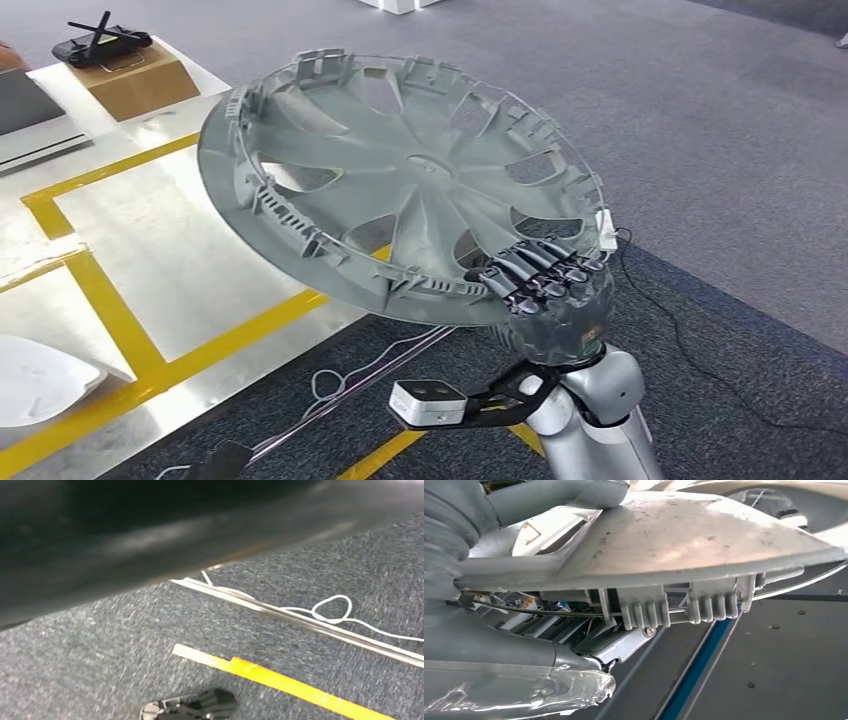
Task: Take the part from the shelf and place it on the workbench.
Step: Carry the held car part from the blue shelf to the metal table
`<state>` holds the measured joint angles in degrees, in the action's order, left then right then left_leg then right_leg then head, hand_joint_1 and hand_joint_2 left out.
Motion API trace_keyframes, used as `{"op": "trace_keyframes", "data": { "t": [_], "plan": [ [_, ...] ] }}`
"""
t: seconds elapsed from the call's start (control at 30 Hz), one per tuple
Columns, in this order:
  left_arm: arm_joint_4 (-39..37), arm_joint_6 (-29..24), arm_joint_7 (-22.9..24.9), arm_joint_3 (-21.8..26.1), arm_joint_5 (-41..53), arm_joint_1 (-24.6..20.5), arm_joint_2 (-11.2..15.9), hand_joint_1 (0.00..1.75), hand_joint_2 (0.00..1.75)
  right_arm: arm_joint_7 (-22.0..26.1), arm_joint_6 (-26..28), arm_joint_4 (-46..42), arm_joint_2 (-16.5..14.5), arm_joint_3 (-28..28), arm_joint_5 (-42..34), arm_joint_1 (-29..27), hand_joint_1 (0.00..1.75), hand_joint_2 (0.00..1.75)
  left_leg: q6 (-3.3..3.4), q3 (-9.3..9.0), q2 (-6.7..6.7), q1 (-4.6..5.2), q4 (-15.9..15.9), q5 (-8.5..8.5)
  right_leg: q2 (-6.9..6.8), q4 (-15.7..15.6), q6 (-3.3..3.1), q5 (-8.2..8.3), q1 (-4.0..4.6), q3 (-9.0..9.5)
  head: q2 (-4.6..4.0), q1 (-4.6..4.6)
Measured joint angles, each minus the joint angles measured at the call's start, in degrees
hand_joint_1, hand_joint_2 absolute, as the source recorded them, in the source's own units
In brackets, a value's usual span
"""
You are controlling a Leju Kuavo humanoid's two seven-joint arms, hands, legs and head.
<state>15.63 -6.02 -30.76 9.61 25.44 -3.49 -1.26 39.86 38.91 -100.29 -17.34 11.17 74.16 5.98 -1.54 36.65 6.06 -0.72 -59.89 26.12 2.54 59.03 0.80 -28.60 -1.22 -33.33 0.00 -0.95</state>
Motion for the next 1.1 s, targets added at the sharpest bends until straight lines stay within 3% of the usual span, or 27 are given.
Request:
{"op": "trace_keyframes", "data": {
  "t": [0.1,0.17,0.2,0.23,0.3,0.37,0.43,0.47,0.53,0.6,0.67,0.7,0.77,0.83,0.9,0.97,1.03,1.1],
  "plan": [
    [0.0,0.0,0.0,0.0,0.3,-0.3,-0.3,0.0,0.0,-0.1,0.0,0.0,0.0,0.0,-0.1,0.0,1.75,1.75,-0.48,4.12,-4.24,0.12,-8.5,4.26,-2.35,-0.3,-0.88,-0.09,0.29,0.49,0.0,-0.52],
    [0.0,0.0,0.0,0.0,0.4,-0.4,-0.4,0.0,0.0,0.0,0.0,0.0,0.0,-0.1,-0.1,0.0,1.75,1.75,-0.48,6.74,-5.11,0.07,-13.6,5.74,-3.93,-0.3,-1.12,-0.3,0.56,0.6,0.0,-0.54],
    [0.0,0.0,0.0,0.0,0.4,-0.4,-0.5,0.0,0.0,0.0,0.0,0.0,0.0,-0.1,-0.1,0.0,1.75,1.75,-0.36,6.73,-5.31,0.09,-13.6,5.07,-4.67,-0.3,-1.15,-0.42,0.67,0.69,-0.01,-0.52],
    [0.0,0.0,0.0,0.0,0.4,-0.3,-0.5,0.0,0.0,0.0,0.0,0.0,0.0,-0.1,-0.1,0.0,1.75,1.75,-0.12,5.56,-5.63,0.18,-11.4,3.46,-5.39,-0.3,-1.13,-0.57,0.79,0.85,-0.01,-0.53],
    [0.0,0.0,0.0,0.0,0.4,-0.4,-0.5,0.0,0.0,0.0,0.0,0.0,0.0,-0.1,-0.1,0.1,1.75,1.75,0.59,1.55,-7.74,0.77,-4.2,0.16,-6.77,-0.3,-0.95,-0.98,1.09,1.3,-0.01,-0.52],
    [0.0,0.0,0.0,0.0,0.4,-0.6,-0.5,0.0,0.0,0.0,0.0,0.0,0.0,-0.1,-0.1,0.1,1.75,1.75,1.21,-0.78,-9.65,1.47,0.3,-0.74,-7.99,-0.3,-0.59,-1.38,1.42,1.53,0.0,-0.43],
    [0.0,0.0,0.1,0.0,0.4,-0.5,-0.3,0.0,0.0,-0.1,0.0,0.0,0.0,-0.1,-0.1,0.1,1.75,1.75,1.65,-0.87,-9.09,1.73,1.1,-0.52,-9.21,-0.4,-0.15,-1.61,1.55,1.72,0.0,-0.34],
    [0.0,-0.1,0.1,0.0,0.4,-0.3,-0.3,0.0,0.0,-0.1,0.0,0.0,0.0,-0.1,-0.1,0.1,1.75,1.75,1.9,-0.98,-8.47,1.64,1.4,-0.66,-9.16,-0.3,0.12,-1.86,1.47,1.73,0.0,-0.29],
    [0.0,-0.1,0.2,0.0,0.4,-0.1,-0.2,0.0,0.0,-0.1,0.0,0.0,0.0,-0.1,-0.1,0.1,1.75,1.75,2.51,-1.33,-7.23,1.25,2.0,-0.95,-6.77,2.2,0.55,-3.55,1.28,0.56,-0.01,-0.18],
    [0.0,-0.1,0.2,0.0,0.4,-0.2,-0.2,0.0,0.0,0.0,0.0,0.0,0.0,-0.3,-0.2,0.1,1.75,1.75,2.86,-1.45,-5.91,1.02,2.1,-1.0,-3.67,9.2,0.74,-6.76,1.09,-3.09,-0.01,0.07],
    [0.0,0.0,0.3,0.0,0.4,-0.3,-0.2,0.0,0.0,0.0,0.0,0.0,0.0,-0.5,-0.2,0.1,1.75,1.75,2.95,-1.48,-4.38,0.99,2.1,-0.94,-2.82,15.4,0.92,-8.38,1.02,-6.83,0.0,0.2],
    [0.0,0.0,0.3,0.0,0.4,-0.3,-0.2,0.0,0.0,-0.1,0.0,0.1,0.0,-0.6,-0.2,0.1,1.75,1.75,2.96,-1.53,-3.57,0.96,2.0,-0.92,-2.73,15.8,1.0,-7.61,0.98,-7.49,0.0,0.21],
    [0.0,0.0,0.4,0.0,0.5,-0.2,-0.2,0.0,0.0,0.0,0.0,0.2,0.0,-0.8,-0.1,0.0,1.75,1.75,2.78,-1.69,-1.89,0.82,1.9,-0.81,-2.05,10.4,1.09,-3.39,0.72,-5.6,0.0,0.2],
    [0.0,0.0,0.4,0.0,0.5,-0.3,-0.2,0.0,0.0,0.0,0.0,0.2,0.0,-1.0,-0.1,0.0,1.75,1.75,2.24,-1.55,-0.34,0.76,1.5,-0.59,0.44,3.3,1.14,-0.37,0.24,-2.34,0.0,0.18],
    [0.0,0.0,0.4,0.0,0.5,-0.2,-0.1,0.0,0.0,0.0,0.0,0.3,0.0,-1.4,0.0,-0.1,1.75,1.75,1.51,-1.05,0.9,0.62,1.2,-0.64,1.86,0.5,0.93,-0.05,0.09,-0.84,0.0,0.15],
    [0.0,0.0,0.5,0.0,0.5,0.1,0.1,0.0,0.0,-0.1,0.0,0.5,0.0,-1.7,0.3,-0.2,1.75,1.75,0.89,-0.72,1.75,0.38,1.2,-0.76,0.81,0.2,0.41,0.07,0.16,-0.52,0.0,0.14],
    [0.0,0.1,0.6,0.0,0.5,0.2,0.2,0.0,0.0,-0.3,0.0,0.5,-0.1,-2.1,0.6,-0.4,1.75,1.75,0.35,0.13,-0.23,0.48,-0.6,0.48,-0.57,-0.2,-0.31,0.18,0.07,-0.09,0.0,-0.18],
    [0.0,0.1,0.7,0.0,0.5,0.1,0.1,0.0,0.0,-0.6,0.0,0.5,-0.1,-2.5,0.6,-0.5,1.75,1.75,-0.14,3.04,-3.72,0.53,-6.6,3.62,-2.17,-0.5,-0.93,0.06,0.19,0.25,0.0,-0.53]
  ]
}}
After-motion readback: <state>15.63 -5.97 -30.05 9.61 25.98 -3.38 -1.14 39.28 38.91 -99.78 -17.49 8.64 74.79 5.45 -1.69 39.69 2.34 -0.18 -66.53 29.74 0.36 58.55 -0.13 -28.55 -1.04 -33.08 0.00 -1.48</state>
